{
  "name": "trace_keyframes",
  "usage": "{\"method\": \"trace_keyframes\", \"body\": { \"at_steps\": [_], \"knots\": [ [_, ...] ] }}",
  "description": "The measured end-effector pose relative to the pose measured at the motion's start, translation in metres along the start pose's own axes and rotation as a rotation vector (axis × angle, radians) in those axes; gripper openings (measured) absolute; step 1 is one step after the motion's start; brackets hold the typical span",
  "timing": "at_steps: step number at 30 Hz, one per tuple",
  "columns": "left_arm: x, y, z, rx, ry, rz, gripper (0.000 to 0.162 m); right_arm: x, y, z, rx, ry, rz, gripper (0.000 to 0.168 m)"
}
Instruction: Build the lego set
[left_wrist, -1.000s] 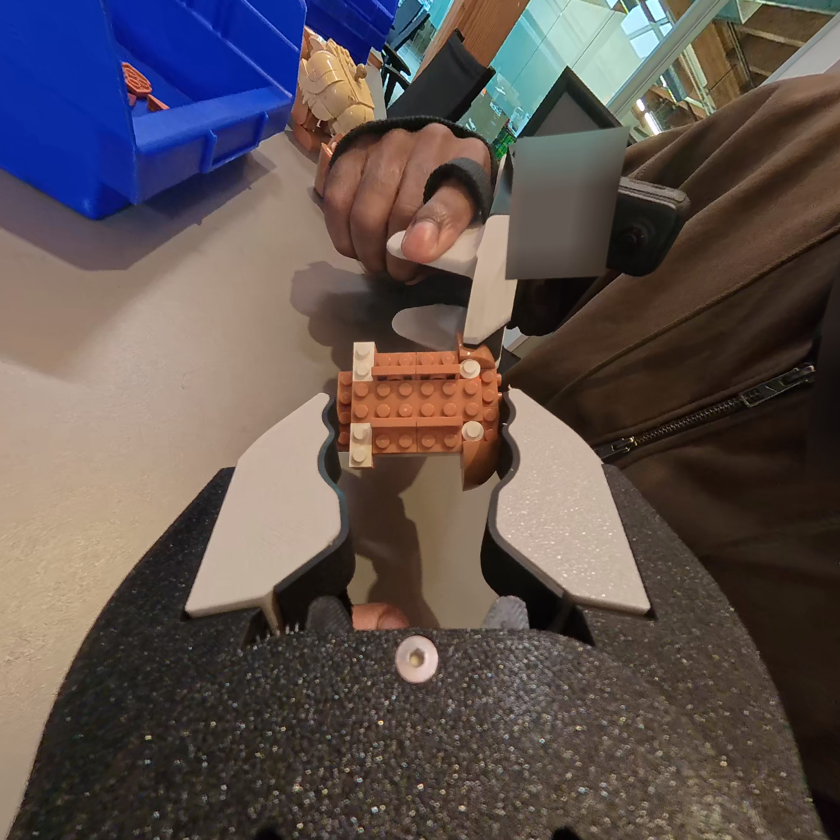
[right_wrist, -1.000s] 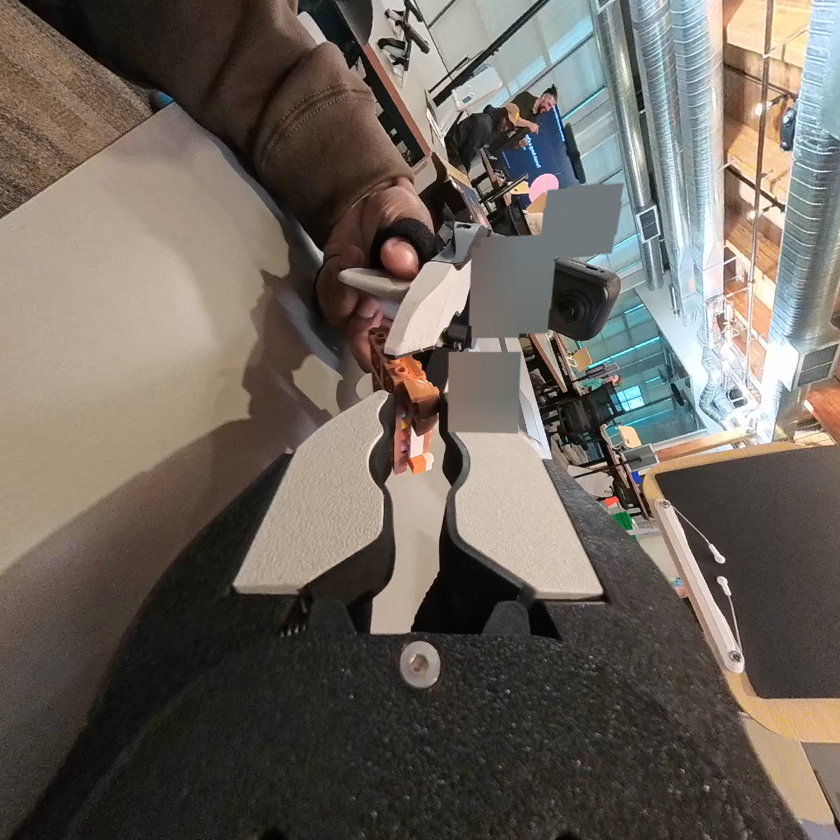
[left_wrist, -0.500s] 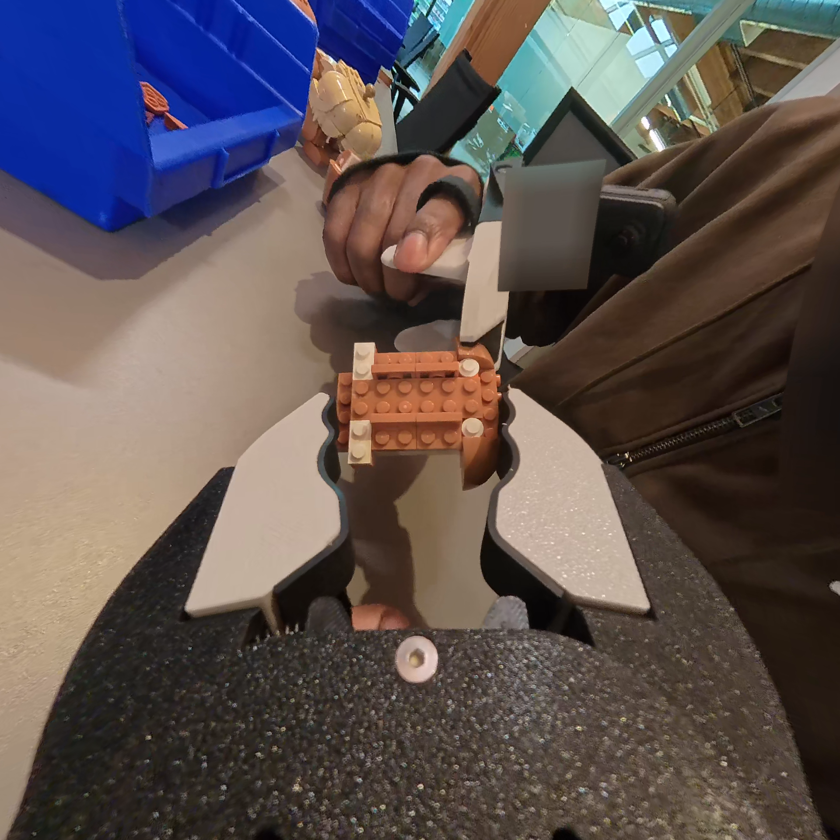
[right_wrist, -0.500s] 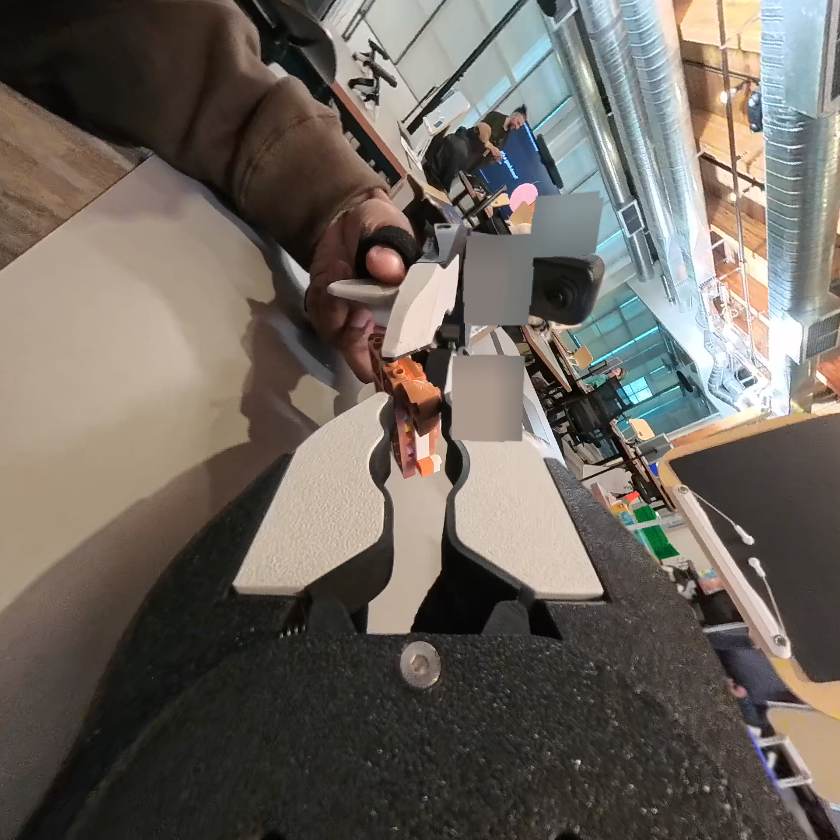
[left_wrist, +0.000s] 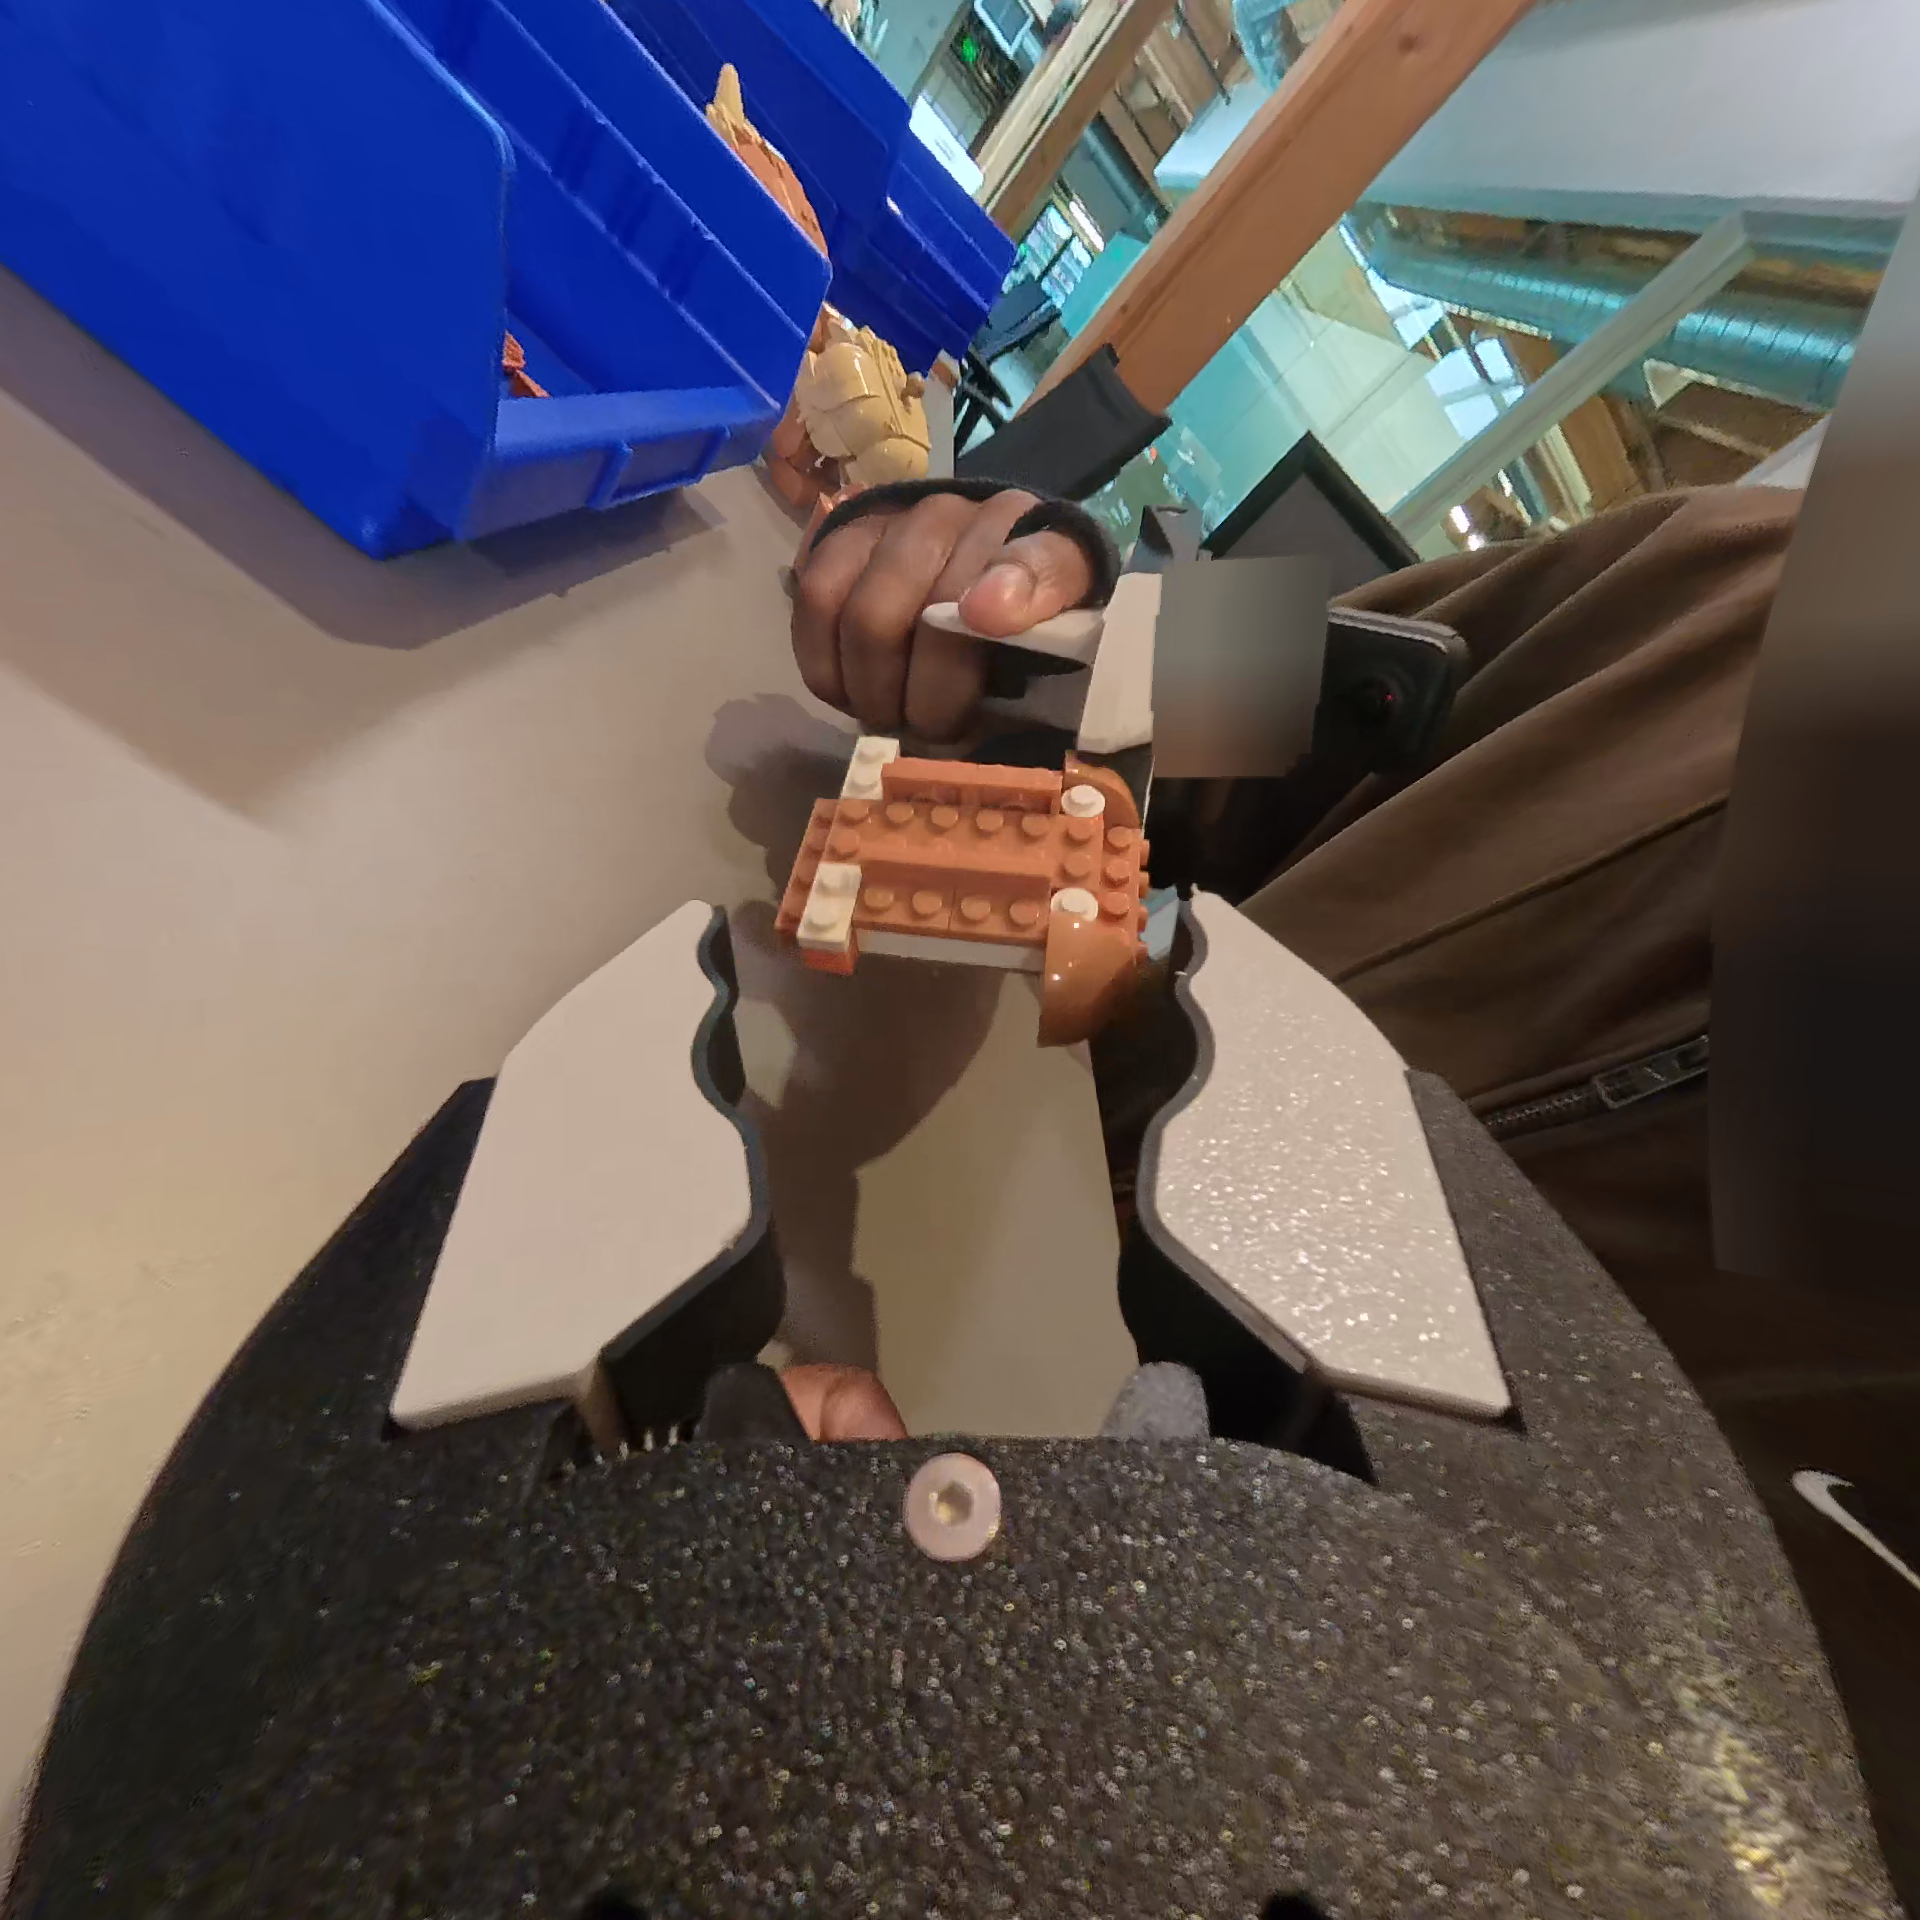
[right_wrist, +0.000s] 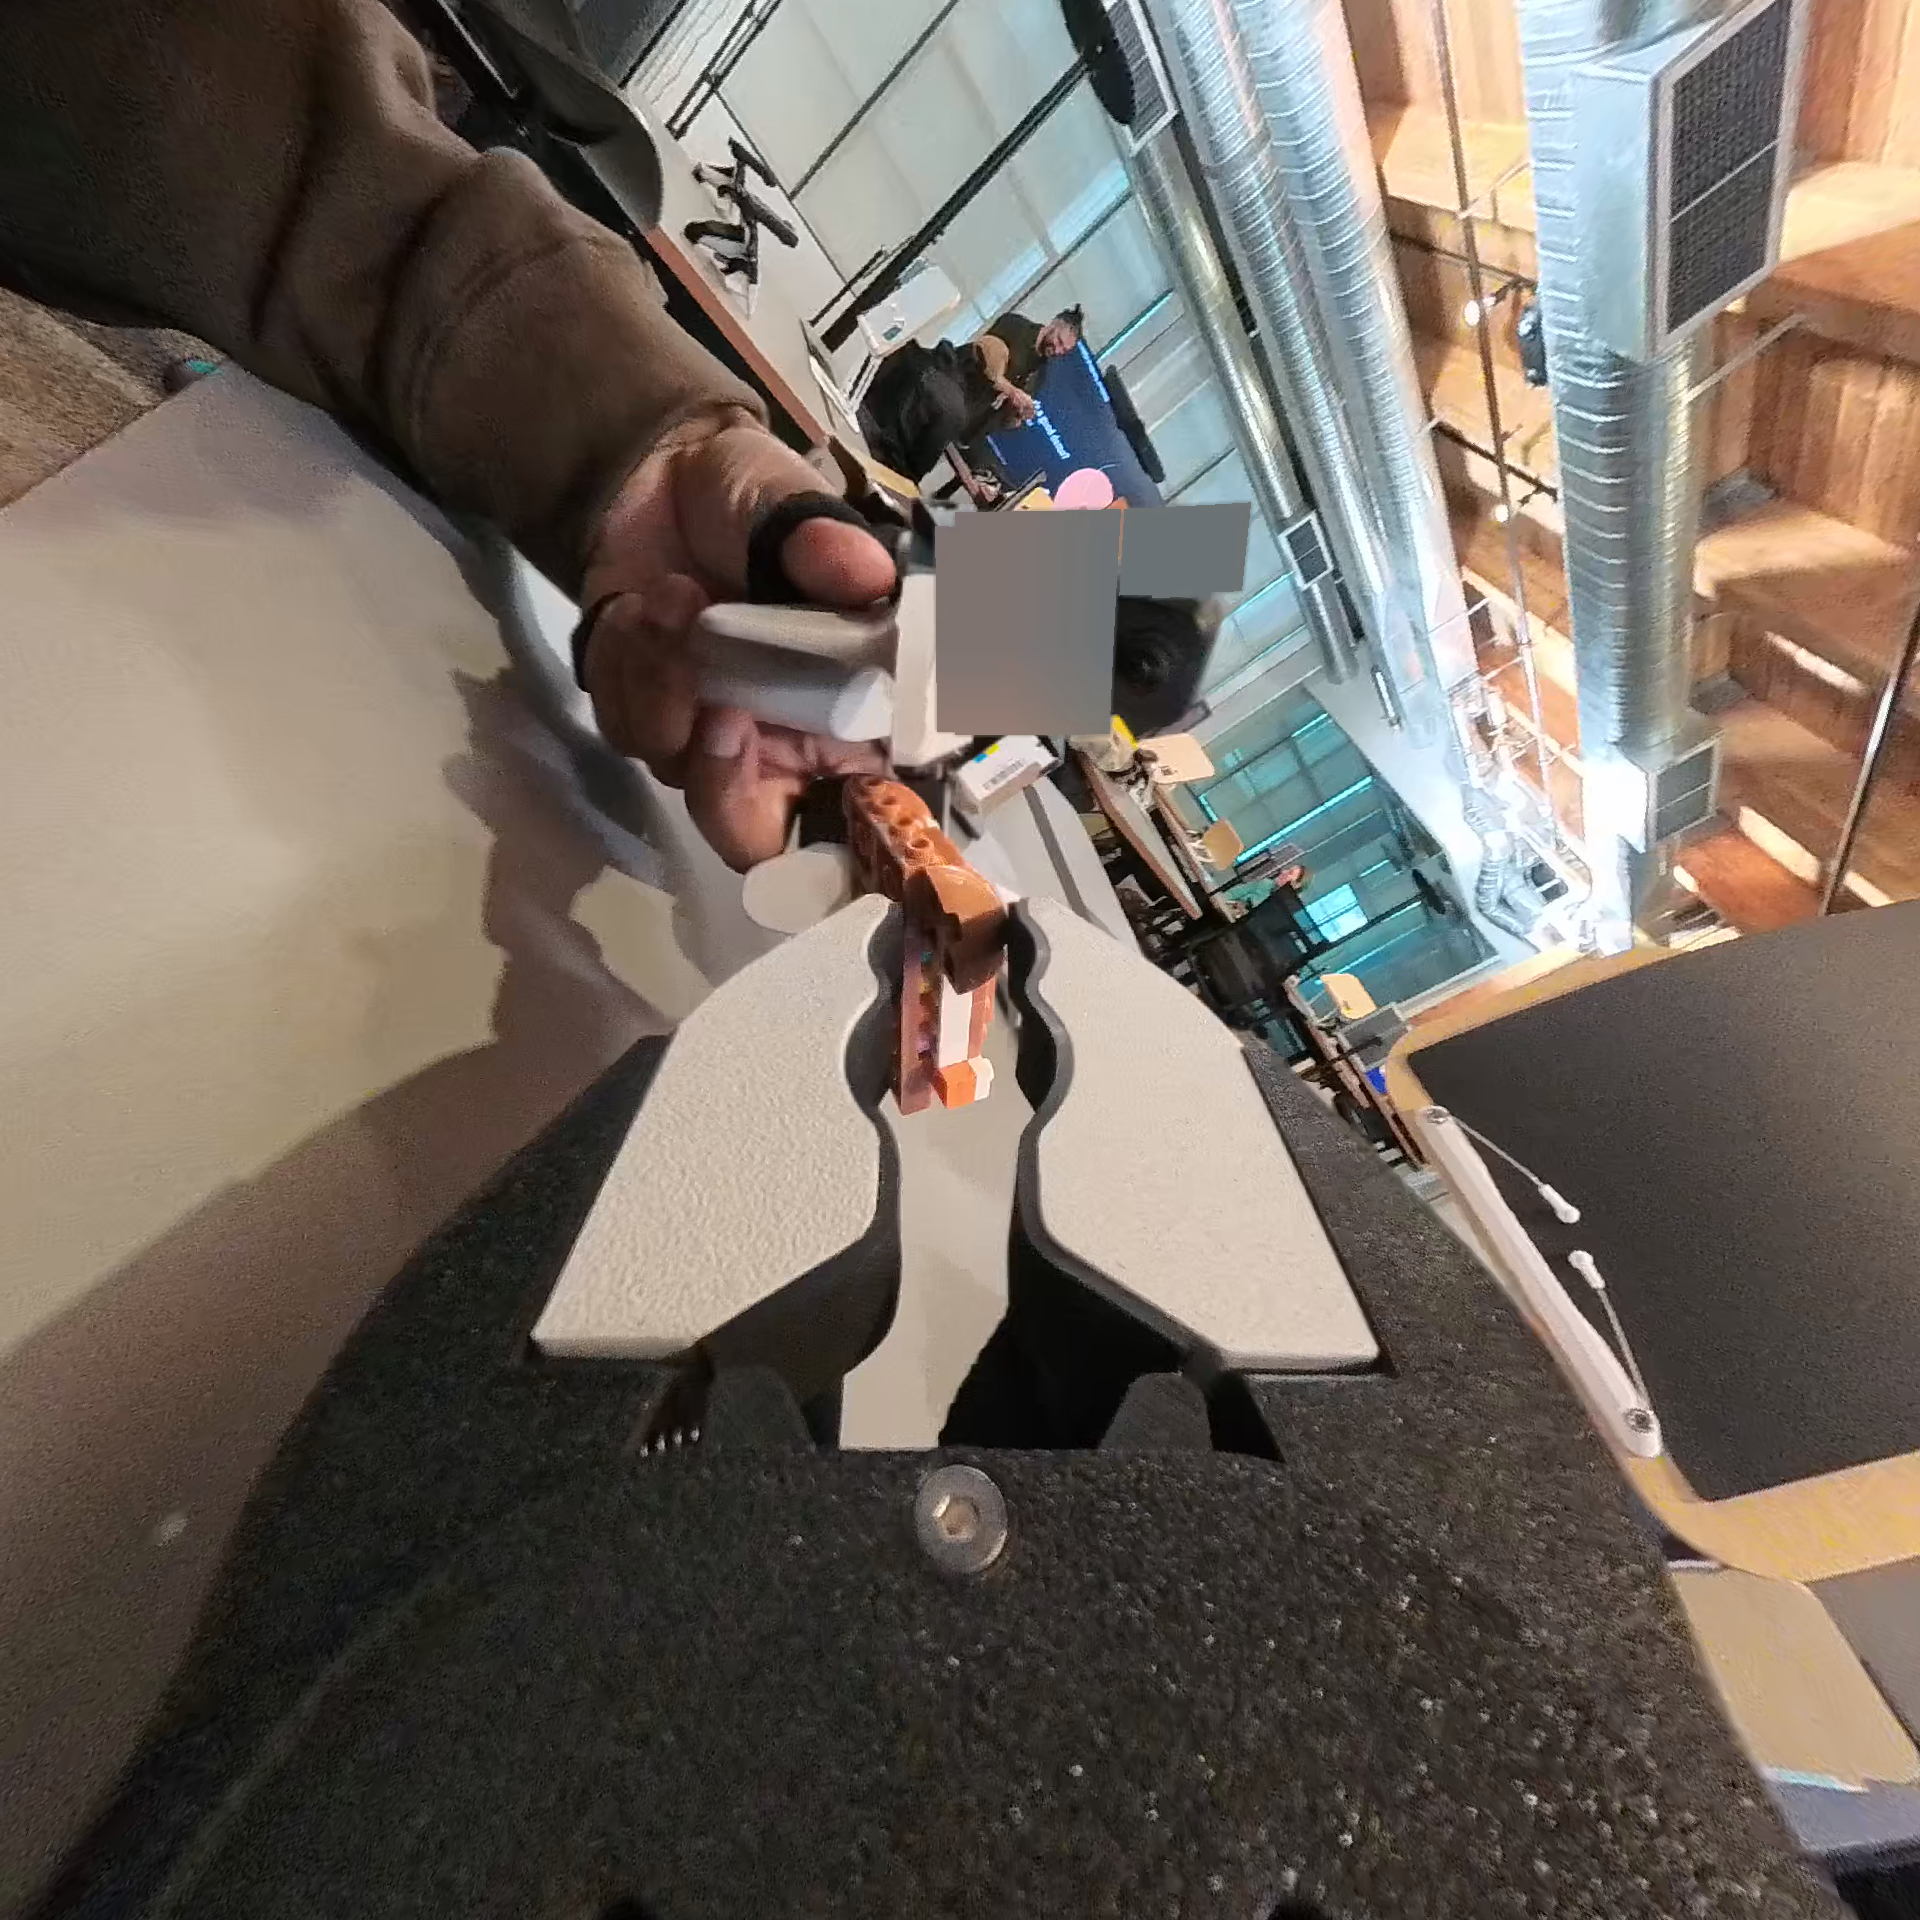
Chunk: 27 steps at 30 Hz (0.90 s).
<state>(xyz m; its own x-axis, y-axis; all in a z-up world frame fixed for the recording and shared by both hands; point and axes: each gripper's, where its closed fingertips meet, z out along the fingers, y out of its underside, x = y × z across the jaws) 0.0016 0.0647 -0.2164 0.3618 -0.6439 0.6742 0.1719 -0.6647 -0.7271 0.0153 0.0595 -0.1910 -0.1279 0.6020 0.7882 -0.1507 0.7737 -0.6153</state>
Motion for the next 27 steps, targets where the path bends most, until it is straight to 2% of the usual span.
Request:
{"method": "trace_keyframes", "body": {
  "at_steps": [6,13,17,27],
  "knots": [
    [0.012,0.013,0.01,0.013,0.051,-0.008,0.085,-0.003,-0.011,0.002,0.031,0.01,-0.11,0.019],
    [0.02,0.01,0.014,0.047,0.065,0.078,0.077,-0.002,-0.022,0.001,0.069,0.034,-0.144,0.019],
    [0.02,0.007,0.017,0.072,0.048,0.092,0.077,0.001,-0.022,-0.002,0.085,0.049,-0.1,0.019],
    [0.023,-0.018,0.023,0.168,-0.096,-0.093,0.078,0.026,-0.018,-0.011,0.173,0.111,0.196,0.02]
  ]
}}
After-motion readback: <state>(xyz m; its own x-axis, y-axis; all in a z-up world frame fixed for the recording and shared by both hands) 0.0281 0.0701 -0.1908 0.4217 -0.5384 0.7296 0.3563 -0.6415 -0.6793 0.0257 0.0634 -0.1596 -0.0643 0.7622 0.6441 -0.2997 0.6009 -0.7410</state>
